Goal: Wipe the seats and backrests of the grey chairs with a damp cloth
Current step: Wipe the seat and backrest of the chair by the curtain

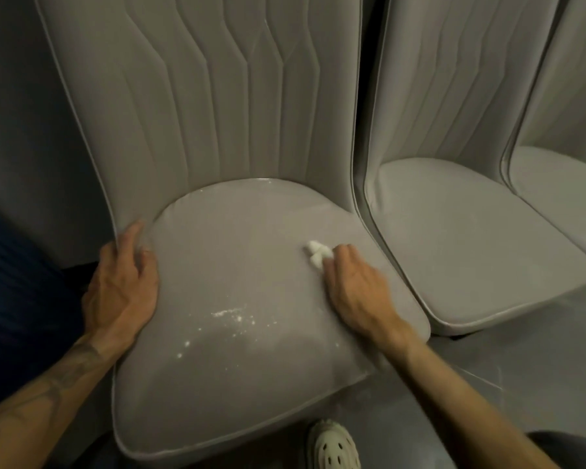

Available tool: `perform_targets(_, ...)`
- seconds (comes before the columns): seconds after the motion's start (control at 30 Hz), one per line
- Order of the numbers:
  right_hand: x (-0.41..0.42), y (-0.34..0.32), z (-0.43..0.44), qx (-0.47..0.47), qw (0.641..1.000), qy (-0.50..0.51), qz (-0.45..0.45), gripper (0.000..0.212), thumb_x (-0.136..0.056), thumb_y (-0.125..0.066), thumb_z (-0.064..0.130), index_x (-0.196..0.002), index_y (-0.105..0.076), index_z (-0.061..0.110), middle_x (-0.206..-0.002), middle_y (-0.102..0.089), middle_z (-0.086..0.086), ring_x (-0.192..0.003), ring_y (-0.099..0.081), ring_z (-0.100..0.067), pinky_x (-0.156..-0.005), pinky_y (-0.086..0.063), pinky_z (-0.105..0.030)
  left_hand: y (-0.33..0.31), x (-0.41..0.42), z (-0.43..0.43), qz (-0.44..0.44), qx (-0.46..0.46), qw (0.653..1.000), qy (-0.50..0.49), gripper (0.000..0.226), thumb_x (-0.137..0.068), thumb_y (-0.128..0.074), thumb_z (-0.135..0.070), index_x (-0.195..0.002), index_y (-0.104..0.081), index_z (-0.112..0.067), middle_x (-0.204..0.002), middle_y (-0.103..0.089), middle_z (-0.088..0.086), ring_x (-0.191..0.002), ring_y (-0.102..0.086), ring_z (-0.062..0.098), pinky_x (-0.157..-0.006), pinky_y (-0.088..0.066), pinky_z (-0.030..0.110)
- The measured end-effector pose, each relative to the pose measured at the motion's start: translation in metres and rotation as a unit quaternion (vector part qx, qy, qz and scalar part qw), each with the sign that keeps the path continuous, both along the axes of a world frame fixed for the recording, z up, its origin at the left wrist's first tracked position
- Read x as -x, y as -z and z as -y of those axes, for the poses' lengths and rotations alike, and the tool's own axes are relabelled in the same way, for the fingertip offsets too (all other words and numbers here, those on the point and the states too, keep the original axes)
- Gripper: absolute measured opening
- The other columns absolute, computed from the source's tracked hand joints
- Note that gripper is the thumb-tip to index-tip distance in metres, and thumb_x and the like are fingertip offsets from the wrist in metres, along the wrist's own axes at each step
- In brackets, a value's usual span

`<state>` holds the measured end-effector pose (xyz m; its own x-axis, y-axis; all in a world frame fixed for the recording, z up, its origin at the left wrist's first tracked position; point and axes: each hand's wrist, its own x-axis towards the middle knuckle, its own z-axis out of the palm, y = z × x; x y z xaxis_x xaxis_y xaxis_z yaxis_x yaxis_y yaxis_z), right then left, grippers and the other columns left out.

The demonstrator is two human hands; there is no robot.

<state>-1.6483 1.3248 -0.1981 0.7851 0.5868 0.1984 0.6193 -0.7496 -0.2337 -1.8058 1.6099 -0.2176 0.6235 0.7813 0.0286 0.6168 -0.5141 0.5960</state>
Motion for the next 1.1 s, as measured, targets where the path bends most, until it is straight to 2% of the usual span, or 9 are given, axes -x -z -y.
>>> perform_targets(0.1,0.022,0.002,0.0,0.031,0.994,-0.108,-0.003,0.026,-0.106,-0.028,0.044,-0.096,-0.041,0.023,-0.094,-0.048,-0.001,-0.073,-0.055,-0.033,-0.062,-0.037,-0.042,-0.001,-0.001,0.0,-0.002,0.002,1.0,0.002,0.044,-0.111,-0.029,-0.047,-0.155,-0.023,-0.049,-0.155,-0.04,0.018,-0.126,-0.052,0.049,-0.101,-0.044,0.064)
perform_targets(0.2,-0.022,-0.012,0.022,0.067,0.997,-0.036,-0.003,0.028,-0.107,-0.028,0.042,-0.099,-0.042,0.018,-0.101,-0.052,-0.007,-0.084,-0.057,-0.038,-0.067,-0.036,-0.041,-0.001,-0.002,0.0,-0.006,-0.001,1.0,0.001,0.044,-0.111,-0.029,-0.046,-0.155,-0.021,-0.048,-0.155,-0.039,0.017,-0.126,-0.052,0.049,-0.1,-0.043,0.064)
perform_targets(0.3,-0.022,-0.012,0.037,0.024,0.997,0.069,0.017,0.028,-0.107,-0.03,0.039,-0.098,-0.042,0.017,-0.099,-0.054,-0.01,-0.084,-0.059,-0.04,-0.069,-0.044,-0.046,0.0,-0.002,-0.002,0.002,-0.005,1.0,0.0,0.044,-0.111,-0.031,-0.043,-0.154,-0.023,-0.049,-0.154,-0.04,0.018,-0.125,-0.052,0.049,-0.1,-0.043,0.064)
perform_targets(0.47,0.039,0.0,0.024,0.024,0.997,-0.07,0.011,0.024,-0.107,-0.031,0.042,-0.093,-0.039,0.025,-0.089,-0.047,0.0,-0.067,-0.054,-0.03,-0.059,-0.034,-0.04,0.001,-0.002,-0.001,0.006,-0.001,1.0,-0.006,0.044,-0.111,-0.031,-0.042,-0.154,-0.025,-0.048,-0.154,-0.04,0.017,-0.127,-0.052,0.049,-0.101,-0.043,0.062)
perform_targets(0.63,0.008,-0.011,0.037,0.034,0.997,0.059,0.033,0.027,-0.107,-0.029,0.039,-0.097,-0.042,0.019,-0.096,-0.052,-0.006,-0.078,-0.058,-0.037,-0.064,-0.037,-0.044,0.0,-0.001,0.001,0.004,0.001,1.0,-0.002,0.045,-0.111,-0.029,-0.044,-0.156,-0.024,-0.048,-0.155,-0.04,0.017,-0.129,-0.051,0.047,-0.103,-0.043,0.063)
perform_targets(0.8,0.074,0.002,0.014,0.014,0.998,-0.054,0.033,0.02,-0.106,-0.036,0.038,-0.091,-0.041,0.026,-0.082,-0.046,0.004,-0.055,-0.046,-0.022,-0.054,-0.025,-0.032,0.0,-0.002,0.001,0.0,0.0,1.0,0.0,0.046,-0.111,-0.028,-0.045,-0.157,-0.023,-0.047,-0.157,-0.039,0.014,-0.13,-0.051,0.045,-0.105,-0.042,0.061)
perform_targets(0.87,0.055,-0.004,0.027,0.037,0.998,-0.029,0.046,0.021,-0.106,-0.04,0.037,-0.092,-0.045,0.023,-0.086,-0.049,0.001,-0.06,-0.051,-0.027,-0.057,-0.025,-0.035,0.0,-0.001,0.001,0.0,0.001,1.0,0.0,0.047,-0.111,-0.027,-0.045,-0.157,-0.022,-0.047,-0.159,-0.038,0.013,-0.132,-0.05,0.045,-0.106,-0.041,0.061)
perform_targets(0.97,0.04,-0.007,0.048,0.036,0.993,0.09,0.073,0.024,-0.105,-0.038,0.037,-0.092,-0.046,0.019,-0.089,-0.052,-0.004,-0.066,-0.056,-0.035,-0.059,-0.027,-0.038,0.002,-0.001,0.001,0.005,-0.001,1.0,-0.003,0.046,-0.111,-0.027,-0.044,-0.157,-0.022,-0.048,-0.158,-0.039,0.014,-0.13,-0.051,0.045,-0.105,-0.042,0.06)
perform_targets(1.1,0.091,0.004,0.023,0.012,0.999,0.032,0.042,0.021,-0.105,-0.037,0.036,-0.087,-0.039,0.026,-0.079,-0.044,0.004,-0.052,-0.038,-0.02,-0.053,-0.025,-0.032,0.003,-0.003,0.0,0.005,-0.008,1.0,-0.007,0.046,-0.111,-0.03,-0.042,-0.155,-0.025,-0.048,-0.156,-0.041,0.015,-0.129,-0.052,0.046,-0.103,-0.043,0.06)
